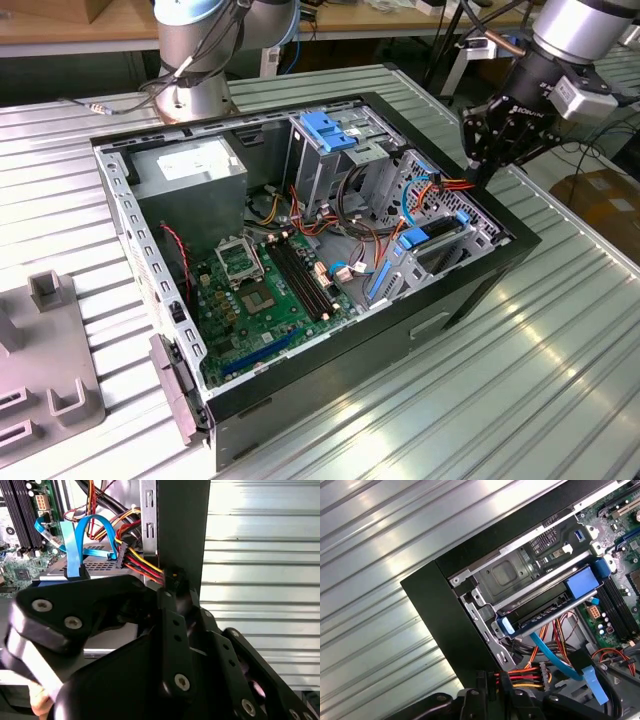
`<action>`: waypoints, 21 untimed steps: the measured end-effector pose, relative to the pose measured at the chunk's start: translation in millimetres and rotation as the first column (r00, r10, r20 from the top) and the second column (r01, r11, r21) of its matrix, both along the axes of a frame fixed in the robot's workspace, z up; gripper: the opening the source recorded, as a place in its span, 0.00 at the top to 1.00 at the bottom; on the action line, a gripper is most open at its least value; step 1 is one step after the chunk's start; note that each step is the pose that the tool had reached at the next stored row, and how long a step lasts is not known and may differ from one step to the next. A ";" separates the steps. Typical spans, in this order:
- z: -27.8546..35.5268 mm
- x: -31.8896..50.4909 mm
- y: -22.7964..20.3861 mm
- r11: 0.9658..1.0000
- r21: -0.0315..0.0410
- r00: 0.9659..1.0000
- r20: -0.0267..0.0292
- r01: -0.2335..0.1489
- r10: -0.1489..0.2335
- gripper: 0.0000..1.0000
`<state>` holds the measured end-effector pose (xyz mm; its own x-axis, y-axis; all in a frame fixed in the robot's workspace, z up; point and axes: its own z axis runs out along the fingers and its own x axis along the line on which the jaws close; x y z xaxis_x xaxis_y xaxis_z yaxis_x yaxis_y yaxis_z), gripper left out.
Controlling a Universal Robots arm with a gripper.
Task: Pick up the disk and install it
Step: 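Insert the first disk wire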
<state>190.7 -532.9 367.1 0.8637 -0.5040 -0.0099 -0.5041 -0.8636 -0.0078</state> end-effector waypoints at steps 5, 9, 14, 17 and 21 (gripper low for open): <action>6.8 0.0 0.0 1.000 -0.001 1.000 0.000 0.000 0.000 0.84; 10.3 0.0 0.0 0.999 -0.003 0.999 0.000 0.044 -0.044 0.84; 10.5 0.0 0.0 0.993 -0.004 0.993 0.000 0.117 -0.117 0.84; 10.5 0.0 0.0 0.988 -0.004 0.988 0.000 0.152 -0.152 0.84; 10.5 0.0 0.0 0.977 -0.004 0.977 0.000 0.212 -0.212 0.84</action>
<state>190.6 -532.9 377.5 0.7370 -0.6758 -0.0082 -0.6758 -0.7370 -0.0047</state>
